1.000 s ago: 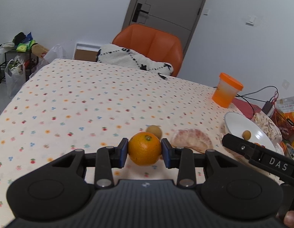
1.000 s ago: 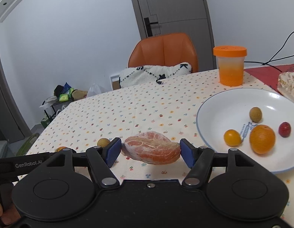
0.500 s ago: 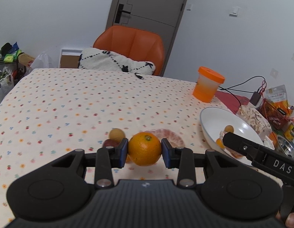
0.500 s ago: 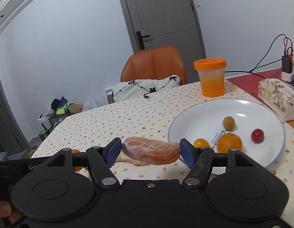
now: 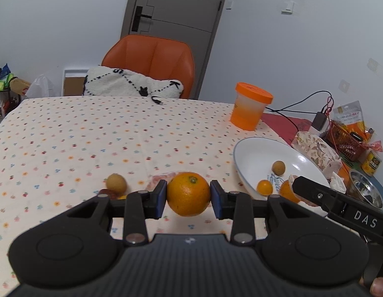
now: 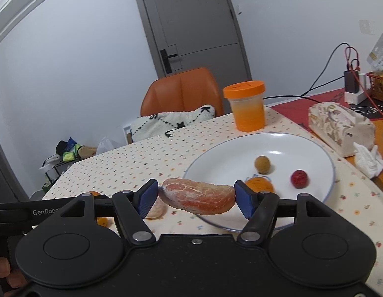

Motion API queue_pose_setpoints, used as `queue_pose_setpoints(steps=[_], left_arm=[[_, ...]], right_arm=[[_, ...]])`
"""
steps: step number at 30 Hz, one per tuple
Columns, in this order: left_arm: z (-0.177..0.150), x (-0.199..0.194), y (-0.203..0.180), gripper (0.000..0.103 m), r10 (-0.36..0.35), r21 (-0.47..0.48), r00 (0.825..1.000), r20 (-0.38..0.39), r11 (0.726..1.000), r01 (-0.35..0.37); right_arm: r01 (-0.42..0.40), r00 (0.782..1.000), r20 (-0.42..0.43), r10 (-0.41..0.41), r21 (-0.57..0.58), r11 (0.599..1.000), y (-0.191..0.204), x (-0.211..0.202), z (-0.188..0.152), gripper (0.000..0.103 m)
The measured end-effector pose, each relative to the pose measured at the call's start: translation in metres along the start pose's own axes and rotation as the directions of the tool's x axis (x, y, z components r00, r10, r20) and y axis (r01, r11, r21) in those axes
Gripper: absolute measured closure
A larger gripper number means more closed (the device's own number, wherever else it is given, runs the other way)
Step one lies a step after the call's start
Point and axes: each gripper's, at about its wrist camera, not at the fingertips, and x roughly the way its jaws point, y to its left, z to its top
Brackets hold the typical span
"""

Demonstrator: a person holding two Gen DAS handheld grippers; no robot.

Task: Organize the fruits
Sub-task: 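Carry the pomelo segment onto the plate with the right tool while the left tool drops the orange there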

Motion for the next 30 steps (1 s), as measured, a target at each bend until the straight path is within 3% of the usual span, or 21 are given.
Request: queue_pose_setpoints(steps=[16, 30], left_arm=[[0.005, 0.023, -0.039, 0.067, -0.050, 0.060, 0.999, -0.021, 0.997, 0.051], [0.010, 0.046, -0.066, 0.067, -0.071, 0.108, 0.996, -0.046, 0.991, 0.076]], right_arm=[[0.071, 0.997, 0.011, -0.072, 0.059, 0.996, -0.046, -0.002, 0.002, 0.038], [0.088, 0.996, 0.007, -0.088, 0.082, 0.993, -0.072, 0.014, 0.006, 0.038]])
